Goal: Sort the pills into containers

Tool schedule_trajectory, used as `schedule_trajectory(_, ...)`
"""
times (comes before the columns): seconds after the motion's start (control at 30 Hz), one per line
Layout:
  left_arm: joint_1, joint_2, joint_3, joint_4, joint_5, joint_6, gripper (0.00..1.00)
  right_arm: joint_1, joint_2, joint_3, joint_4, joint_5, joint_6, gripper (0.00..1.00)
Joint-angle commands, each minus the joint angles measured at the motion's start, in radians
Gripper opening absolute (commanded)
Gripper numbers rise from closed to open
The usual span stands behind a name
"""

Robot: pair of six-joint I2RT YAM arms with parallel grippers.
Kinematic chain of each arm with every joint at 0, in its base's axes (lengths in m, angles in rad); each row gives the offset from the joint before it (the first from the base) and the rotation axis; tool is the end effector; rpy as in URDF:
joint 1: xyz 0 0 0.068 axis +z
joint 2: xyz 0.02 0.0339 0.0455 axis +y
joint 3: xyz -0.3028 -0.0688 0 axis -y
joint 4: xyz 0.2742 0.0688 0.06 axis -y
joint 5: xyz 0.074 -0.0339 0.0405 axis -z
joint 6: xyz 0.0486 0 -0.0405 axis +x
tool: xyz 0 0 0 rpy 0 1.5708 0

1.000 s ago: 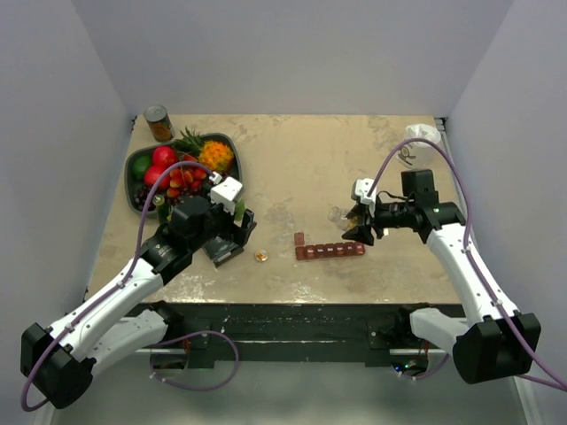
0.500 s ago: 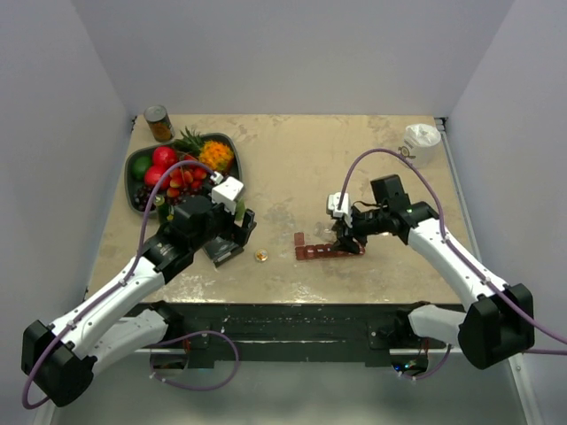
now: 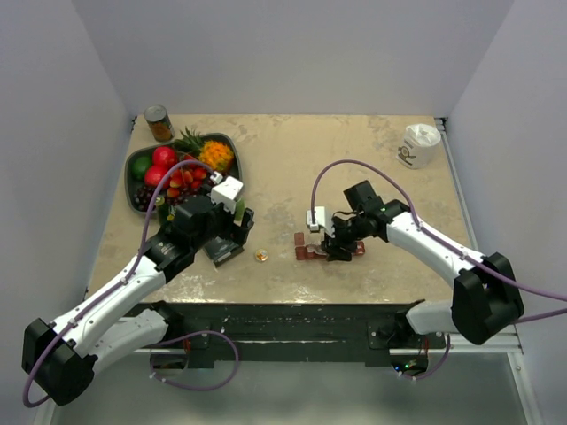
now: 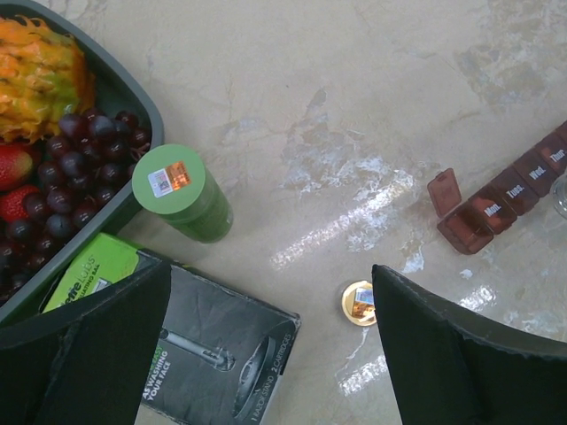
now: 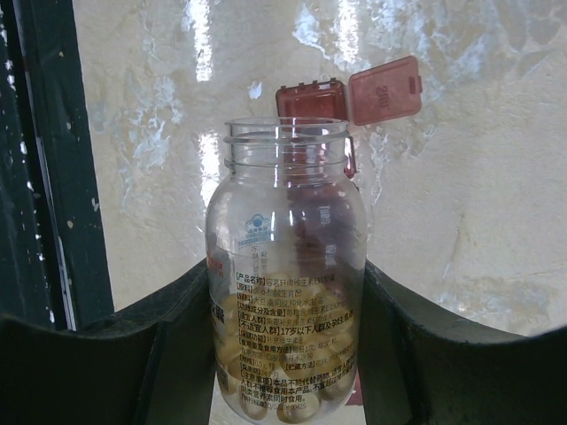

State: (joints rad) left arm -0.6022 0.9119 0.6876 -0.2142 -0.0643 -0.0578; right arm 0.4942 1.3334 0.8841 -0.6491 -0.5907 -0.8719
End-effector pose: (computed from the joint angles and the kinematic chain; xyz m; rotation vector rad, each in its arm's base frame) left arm 0.1882 -0.1256 0.2984 0.5048 1.9625 -0.3556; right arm 0.2283 0.1537 0.2409 -1.7218 1.8256 0.6348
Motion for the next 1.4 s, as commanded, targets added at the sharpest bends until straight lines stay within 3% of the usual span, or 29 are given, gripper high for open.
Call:
schedule_trajectory(0.0,0.009,-0.011,0.007,0.003,-0.083,0.015,0.99,0.038,0.018,0.059,-0.014,0.068,-0.007,0.04)
schedule_trajectory(0.47,0.035,-0.044,0.006,-0.034,-0.348,-0.031,0.99,0.129,0.116,0.087,-0.012,0.192,0.073,0.03)
schedule_trajectory(1.37,0.051,-0.074,-0.002,-0.027,-0.325,-0.036,0.99,0.182,0.223,0.131,-0.040,0.321,0.171,0.02)
